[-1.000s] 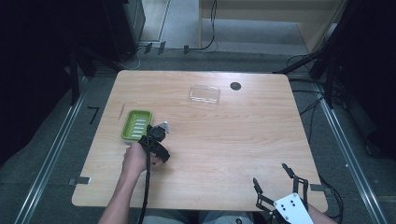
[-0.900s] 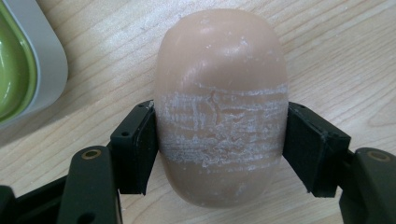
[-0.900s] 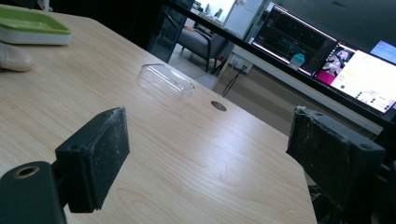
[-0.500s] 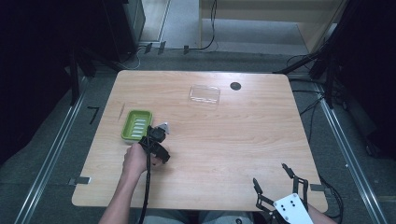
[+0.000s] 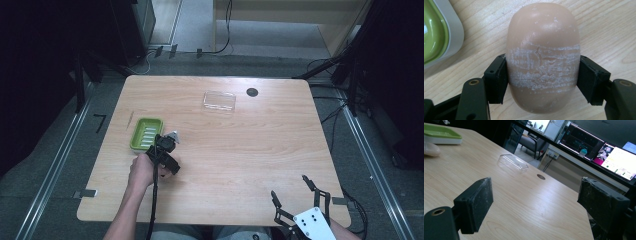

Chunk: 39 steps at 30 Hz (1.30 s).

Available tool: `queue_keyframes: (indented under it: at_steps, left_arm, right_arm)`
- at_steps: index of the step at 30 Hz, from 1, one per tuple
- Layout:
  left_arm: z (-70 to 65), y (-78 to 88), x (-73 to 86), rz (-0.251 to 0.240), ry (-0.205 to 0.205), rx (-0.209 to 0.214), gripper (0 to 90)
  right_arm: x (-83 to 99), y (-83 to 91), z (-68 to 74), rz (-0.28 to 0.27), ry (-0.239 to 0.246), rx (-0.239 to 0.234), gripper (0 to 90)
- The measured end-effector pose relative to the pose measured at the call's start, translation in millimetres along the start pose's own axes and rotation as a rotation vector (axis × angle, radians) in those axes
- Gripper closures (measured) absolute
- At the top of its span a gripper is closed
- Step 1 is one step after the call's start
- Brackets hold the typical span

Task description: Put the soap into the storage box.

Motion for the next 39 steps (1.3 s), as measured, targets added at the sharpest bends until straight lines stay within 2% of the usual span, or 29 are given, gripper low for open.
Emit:
queue_keyframes:
  at_steps: [8, 13, 25, 39]
  left_arm:
    - [2.4, 11.3, 8.4, -0.014, -0.009, -0.001, 33.8]
    - [6.0, 17.5, 17.7, -0.017, 0.006, -0.007, 33.7]
    - [10.5, 21.7, 29.4, -0.007, 0.004, -0.007, 33.7]
    - [22.1, 27.9, 46.2, 0.0, 0.034, -0.011, 33.7]
  right_arm:
    - [-0.1, -0.3, 0.4, 0.0, 0.001, -0.002, 13.1]
    - [-0.2, -0.5, 1.0, 0.001, -0.001, -0.002, 13.2]
    - [-0.7, -0.2, 0.5, -0.002, 0.002, 0.0, 13.2]
    - [-0.8, 0.0, 0.3, -0.002, 0.002, 0.0, 13.1]
Point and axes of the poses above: each handheld gripper's, and its own axes: y roughly backward along the jaws, x roughly out of its underside, z roughly to its left, the point moved 8 cm from there along -y, roughly forward along the jaws, and after that the axes turned 9 degrees about -y, right-handed, at the moved point
